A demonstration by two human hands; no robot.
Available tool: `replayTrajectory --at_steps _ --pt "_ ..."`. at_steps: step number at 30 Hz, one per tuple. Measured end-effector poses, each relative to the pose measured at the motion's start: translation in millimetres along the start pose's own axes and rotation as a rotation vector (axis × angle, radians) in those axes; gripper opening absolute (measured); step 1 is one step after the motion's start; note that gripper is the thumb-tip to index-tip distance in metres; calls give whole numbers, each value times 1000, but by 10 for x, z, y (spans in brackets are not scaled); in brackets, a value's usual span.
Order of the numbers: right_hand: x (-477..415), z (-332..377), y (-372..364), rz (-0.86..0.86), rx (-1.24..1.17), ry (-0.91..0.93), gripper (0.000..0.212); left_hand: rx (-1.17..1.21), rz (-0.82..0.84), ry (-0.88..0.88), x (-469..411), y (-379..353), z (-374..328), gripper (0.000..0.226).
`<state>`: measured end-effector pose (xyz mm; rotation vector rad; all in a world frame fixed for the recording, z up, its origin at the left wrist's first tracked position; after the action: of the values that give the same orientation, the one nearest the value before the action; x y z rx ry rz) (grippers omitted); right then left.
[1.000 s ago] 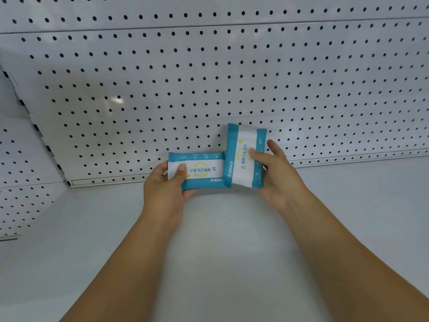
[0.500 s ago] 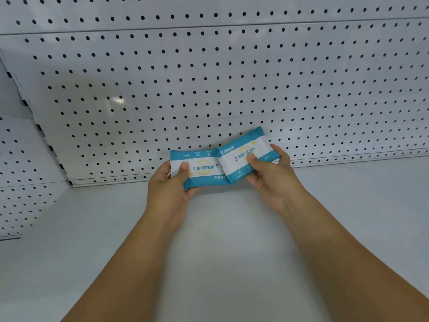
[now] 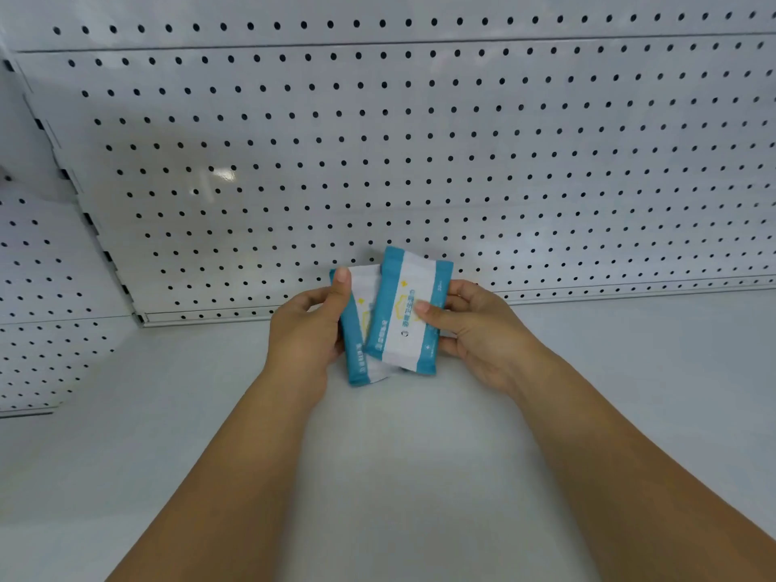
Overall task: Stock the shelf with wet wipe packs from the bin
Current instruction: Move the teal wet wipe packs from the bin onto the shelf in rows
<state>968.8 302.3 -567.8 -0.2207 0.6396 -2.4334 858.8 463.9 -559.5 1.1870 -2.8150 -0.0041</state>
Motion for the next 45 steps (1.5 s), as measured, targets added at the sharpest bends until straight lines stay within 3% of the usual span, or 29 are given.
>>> replayTrajectory --at_steps 6,13,15,19,21,24,27,31,35,39,45 --pt "3 -21 18 15 121 35 35 -52 245 -56 67 -80 -41 30" --pt "18 -1 18 1 18 73 65 -180 418 -184 127 -149 -53 39" --pt "-13 6 56 -20 -30 97 73 -313 387 -212 97 -117 -15 52" --pt "-14 11 54 16 -71 57 56 -336 219 -230 36 -57 55 40" --pt "-23 -10 71 3 80 88 47 -285 134 -243 -6 -25 69 32" --pt "36 -12 28 -47 500 211 46 -217 56 -240 -41 26 84 26" --pt "150 -81 -93 -13 582 230 45 -203 68 -208 -5 88 122 21" --pt "138 -67 -316 24 535 237 65 -231 34 -197 -26 297 16 19" --pt "13 -140 -654 206 564 214 98 -308 16 -230 -90 699 -83 18" --pt "-140 -399 -1142 254 807 283 69 -352 -82 -280 -166 1166 -42 16" --pt "-438 -822 -1729 238 845 354 45 -477 -207 -378 -328 1774 10 8"
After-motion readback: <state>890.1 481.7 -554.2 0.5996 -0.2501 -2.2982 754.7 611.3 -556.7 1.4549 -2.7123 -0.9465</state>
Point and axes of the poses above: each hand's wrist, its own x-axis away from the middle knuckle, its own y-axis out of the back of the hand, z = x × y, the point moved 3 cm from there along -x, towards the middle knuckle, and after that the axes turned 15 degrees about -x, right-handed, at the moved point
